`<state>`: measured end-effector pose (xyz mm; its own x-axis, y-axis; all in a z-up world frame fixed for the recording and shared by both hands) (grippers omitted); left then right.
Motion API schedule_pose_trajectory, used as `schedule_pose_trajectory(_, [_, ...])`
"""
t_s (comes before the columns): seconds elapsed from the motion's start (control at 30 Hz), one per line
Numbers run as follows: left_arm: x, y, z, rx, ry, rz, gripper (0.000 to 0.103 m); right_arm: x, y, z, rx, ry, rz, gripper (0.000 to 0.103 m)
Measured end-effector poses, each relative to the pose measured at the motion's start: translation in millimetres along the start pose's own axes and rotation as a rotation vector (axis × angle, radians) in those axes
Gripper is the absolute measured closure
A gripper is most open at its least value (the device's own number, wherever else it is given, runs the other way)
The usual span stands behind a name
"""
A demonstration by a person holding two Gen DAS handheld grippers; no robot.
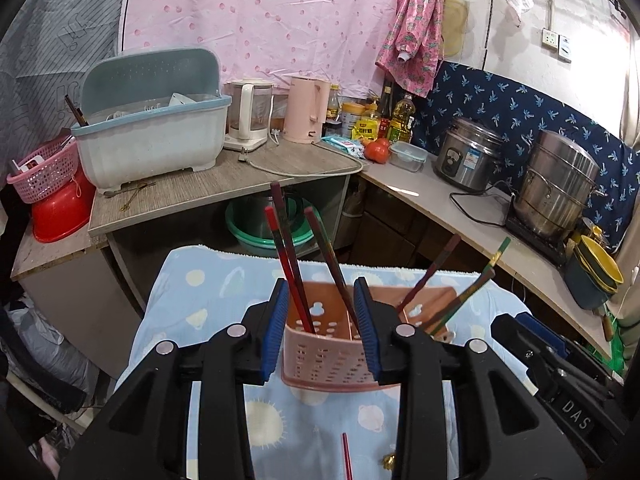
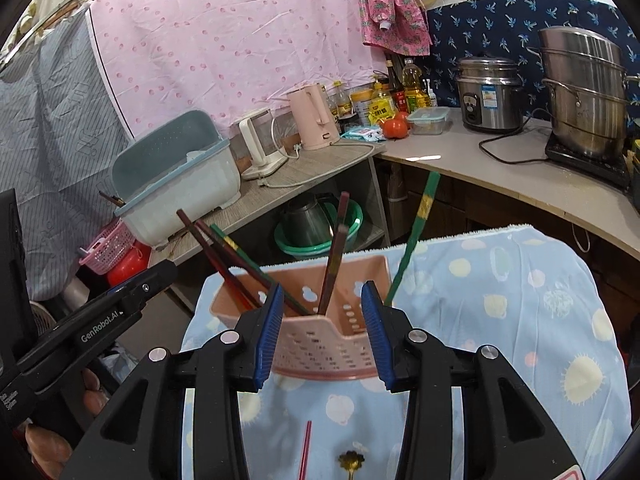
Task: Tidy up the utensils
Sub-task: 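Move both open grippers back to the red chopstick and gold spoon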
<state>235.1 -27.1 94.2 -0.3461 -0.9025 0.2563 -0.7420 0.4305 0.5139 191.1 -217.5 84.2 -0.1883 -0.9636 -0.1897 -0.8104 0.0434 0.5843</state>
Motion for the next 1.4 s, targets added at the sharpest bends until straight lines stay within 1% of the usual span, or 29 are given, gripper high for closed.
schedule_pose_trajectory(0.27, [5.0, 7.3, 24.5, -0.038, -0.003, 0.003, 0.071, 6.5, 11.2, 30.6, -0.039, 0.009, 0.009, 0.063])
schedule_pose_trajectory(0.37, [4.2, 10.6, 38.8, -0.057, 0.001, 0.003, 0.071, 9.0, 14.4, 44.8, -0.059, 0.021, 0.017, 0.063])
schedule_pose_trajectory(0.57, [-0.7, 10.1, 75.2, -0.134, 0.010, -0.007, 0.071, 13.0, 13.8, 79.1, -0.127, 0.041, 0.026, 0.063])
schedule_pose_trajectory(0.87, [-3.9, 11.2, 127.4, -0.237, 0.013, -0.015, 0.071, 17.4, 5.5, 143.9, -0.264, 0.085, 0.043, 0.063])
schedule_pose_trajectory(1.1, [-2.6, 13.2, 169.0, -0.318, 0.011, -0.013, 0.071, 19.1, 5.4, 183.2, -0.331, 0.102, 0.048, 0.065])
schedule_pose_trajectory(1.23, [-5.0, 16.1, 189.8, -0.351, 0.011, -0.019, 0.071, 17.8, 5.6, 198.6, -0.351, 0.119, 0.053, 0.065])
schedule_pose_trajectory(1.37, [-11.3, 21.2, 209.2, -0.380, 0.025, -0.033, 0.071, 14.1, 5.0, 208.8, -0.361, 0.145, 0.061, 0.069])
schedule_pose_trajectory(1.4, [-12.7, 22.0, 213.6, -0.388, 0.031, -0.034, 0.071, 13.8, 4.0, 209.9, -0.367, 0.148, 0.060, 0.073])
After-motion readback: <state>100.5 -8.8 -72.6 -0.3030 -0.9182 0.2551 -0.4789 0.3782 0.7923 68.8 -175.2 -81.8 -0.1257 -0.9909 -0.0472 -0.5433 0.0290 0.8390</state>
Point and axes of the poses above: each gripper's, at about its wrist camera, not at the fingertips, and y roughly against the way its jaws point, x to its right, z to its underside, the point moved 1 cm from there along -y, roughly the way its jaws point, and after that the axes turned 10 degrees about z, right-handed, at the moved point
